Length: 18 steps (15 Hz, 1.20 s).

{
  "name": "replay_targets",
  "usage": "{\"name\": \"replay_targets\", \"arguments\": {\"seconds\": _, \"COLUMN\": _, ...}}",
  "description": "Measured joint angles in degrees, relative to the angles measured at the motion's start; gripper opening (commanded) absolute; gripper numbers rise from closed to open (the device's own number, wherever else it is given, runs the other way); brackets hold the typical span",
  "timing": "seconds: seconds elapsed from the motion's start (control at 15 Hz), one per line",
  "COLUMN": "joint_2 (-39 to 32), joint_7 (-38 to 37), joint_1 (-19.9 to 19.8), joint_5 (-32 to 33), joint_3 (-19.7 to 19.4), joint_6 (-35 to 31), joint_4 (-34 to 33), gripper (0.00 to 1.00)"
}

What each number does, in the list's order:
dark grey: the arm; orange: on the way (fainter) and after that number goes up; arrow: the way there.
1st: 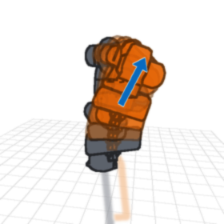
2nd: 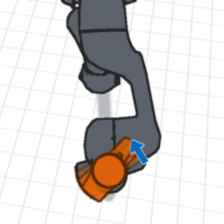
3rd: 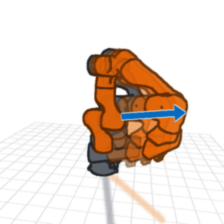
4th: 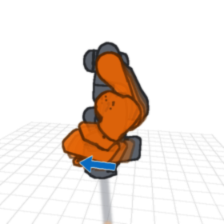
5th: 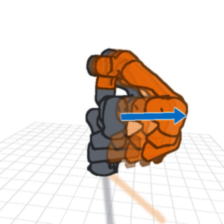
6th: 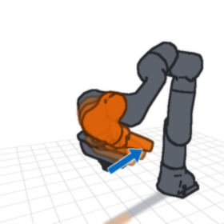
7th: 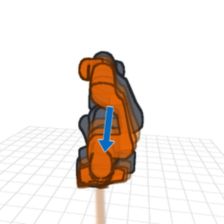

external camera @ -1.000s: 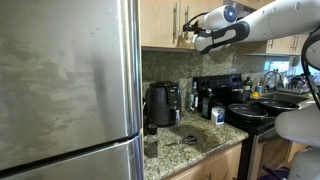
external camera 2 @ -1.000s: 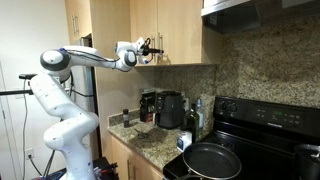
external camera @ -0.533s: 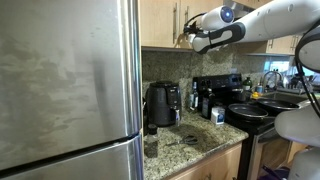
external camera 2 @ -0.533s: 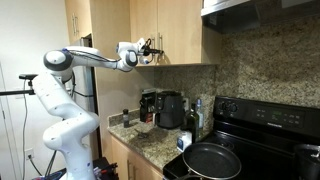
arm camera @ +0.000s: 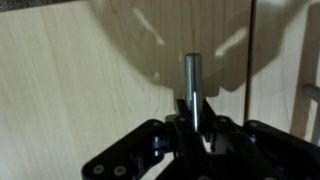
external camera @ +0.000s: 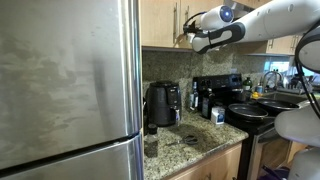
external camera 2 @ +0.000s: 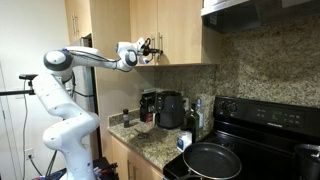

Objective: Open the right overhead cabinet door

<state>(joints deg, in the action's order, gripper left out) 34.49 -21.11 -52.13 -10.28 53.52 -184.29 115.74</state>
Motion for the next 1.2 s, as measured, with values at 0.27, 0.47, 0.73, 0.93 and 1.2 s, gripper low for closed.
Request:
{"name": "replay_targets", "arguments": {"seconds": 0.27, "joint_2": 0.1, "joint_7": 4.1, "joint_1": 6.5, "joint_5": 2.6, "joint_3": -5.9, "joint_6": 4.0, "joint_4": 0.4, "gripper": 0.04}}
{"name": "replay_targets", "arguments": {"seconds": 0.47, "joint_2": 2.7, "joint_7": 7.7, "joint_1": 18.5, "joint_5": 4.8, "joint_3": -18.8, "joint_6": 5.2, "joint_4": 2.0, "gripper": 0.04}}
{"name": "replay_targets", "arguments": {"seconds": 0.73, "joint_2": 9.8, "joint_7": 9.0, "joint_1": 28.4, "joint_5": 6.7, "joint_3": -34.4, "joint_6": 7.9, "joint_4": 6.1, "gripper": 0.49}}
{"name": "replay_targets", "arguments": {"seconds": 0.93, "joint_2": 13.3, "joint_7": 10.2, "joint_1": 35.3, "joint_5": 7.2, "joint_3": -41.6, "joint_6": 16.8, "joint_4": 9.1, "gripper": 0.69}}
{"name": "replay_targets", "arguments": {"seconds": 1.2, "joint_2": 12.6, "joint_7": 11.1, "joint_1": 42.6, "joint_5": 9.2, "joint_3": -42.0, "joint_6": 25.4, "joint_4": 11.0, "gripper": 0.96}}
